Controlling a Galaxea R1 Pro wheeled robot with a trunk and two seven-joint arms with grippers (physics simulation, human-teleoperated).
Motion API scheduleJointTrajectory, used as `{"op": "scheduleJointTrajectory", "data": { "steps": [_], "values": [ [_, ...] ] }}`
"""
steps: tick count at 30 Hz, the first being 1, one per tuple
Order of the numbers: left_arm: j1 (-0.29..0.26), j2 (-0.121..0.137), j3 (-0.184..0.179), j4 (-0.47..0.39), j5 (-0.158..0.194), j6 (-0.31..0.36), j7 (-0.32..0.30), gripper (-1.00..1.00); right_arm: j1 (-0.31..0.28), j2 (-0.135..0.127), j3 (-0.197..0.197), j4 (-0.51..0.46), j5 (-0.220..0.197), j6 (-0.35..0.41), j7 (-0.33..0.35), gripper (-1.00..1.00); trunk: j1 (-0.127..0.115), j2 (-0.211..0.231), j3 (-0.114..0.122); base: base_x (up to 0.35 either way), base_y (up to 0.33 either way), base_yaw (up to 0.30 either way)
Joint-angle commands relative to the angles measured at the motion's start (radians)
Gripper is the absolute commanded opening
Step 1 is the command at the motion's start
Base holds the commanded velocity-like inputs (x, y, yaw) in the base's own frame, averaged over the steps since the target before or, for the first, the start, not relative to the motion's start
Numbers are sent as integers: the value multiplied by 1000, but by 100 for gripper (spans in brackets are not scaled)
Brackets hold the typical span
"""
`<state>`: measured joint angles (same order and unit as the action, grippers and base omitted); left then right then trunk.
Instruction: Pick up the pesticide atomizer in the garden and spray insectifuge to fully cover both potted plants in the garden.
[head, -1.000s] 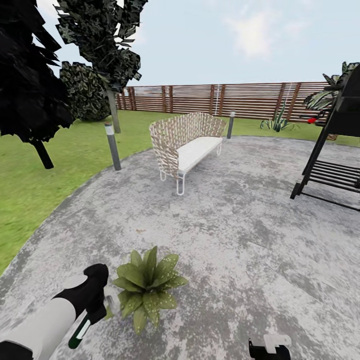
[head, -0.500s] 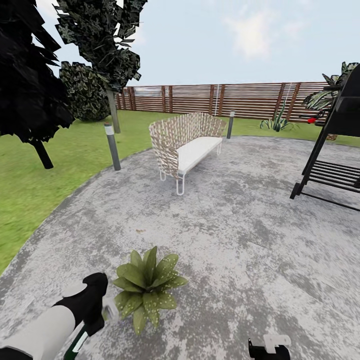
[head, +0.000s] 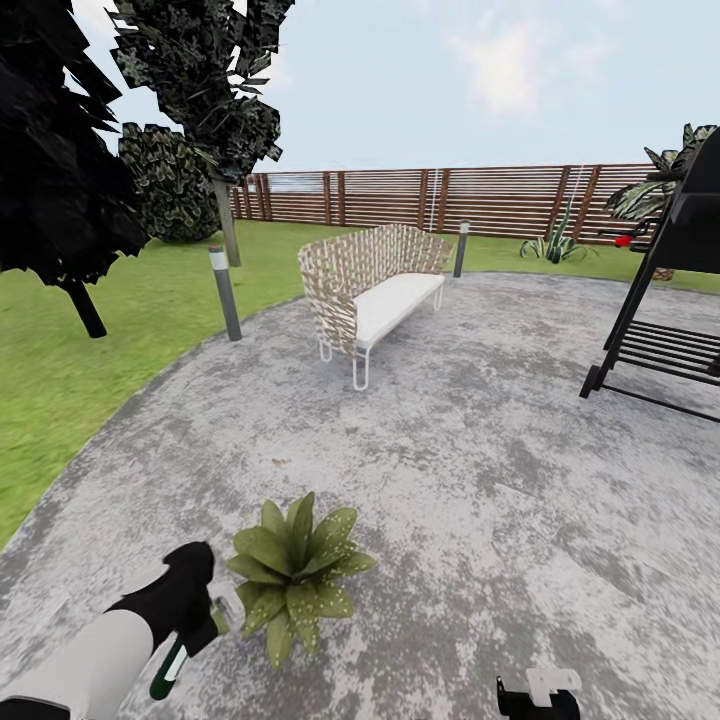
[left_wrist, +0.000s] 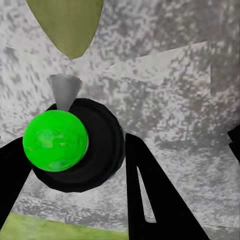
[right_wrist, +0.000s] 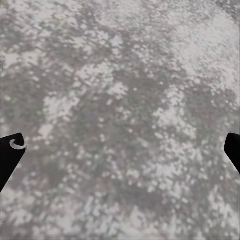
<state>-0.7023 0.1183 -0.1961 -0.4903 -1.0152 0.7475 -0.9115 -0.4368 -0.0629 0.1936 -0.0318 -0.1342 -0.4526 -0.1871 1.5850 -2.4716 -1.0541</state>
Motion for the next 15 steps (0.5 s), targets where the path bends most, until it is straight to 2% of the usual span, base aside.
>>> {"op": "scheduleJointTrajectory", "data": {
  "steps": [1,4,8,13,15],
  "values": [
    [0,3,-1,-1,-7,-3,-1,-100,0,0,9,0,-10,-3,-2,100,0,0,-1,-119,76,0],
    [1,3,1,1,-6,-7,19,-100,0,0,9,0,-10,-3,-2,100,0,0,-1,-220,161,-116],
    [2,1,1,6,-6,-8,23,-100,0,0,9,0,-10,-3,-2,100,0,0,-1,-271,185,-266],
    [13,-3,1,-1,-6,-8,31,-100,0,0,9,1,-10,-3,-2,100,0,0,-1,-324,40,-296],
    [14,-15,2,-2,-6,-8,43,-100,0,0,9,1,-10,-3,-2,100,0,0,-1,-335,-3,-252]
  ]
}}
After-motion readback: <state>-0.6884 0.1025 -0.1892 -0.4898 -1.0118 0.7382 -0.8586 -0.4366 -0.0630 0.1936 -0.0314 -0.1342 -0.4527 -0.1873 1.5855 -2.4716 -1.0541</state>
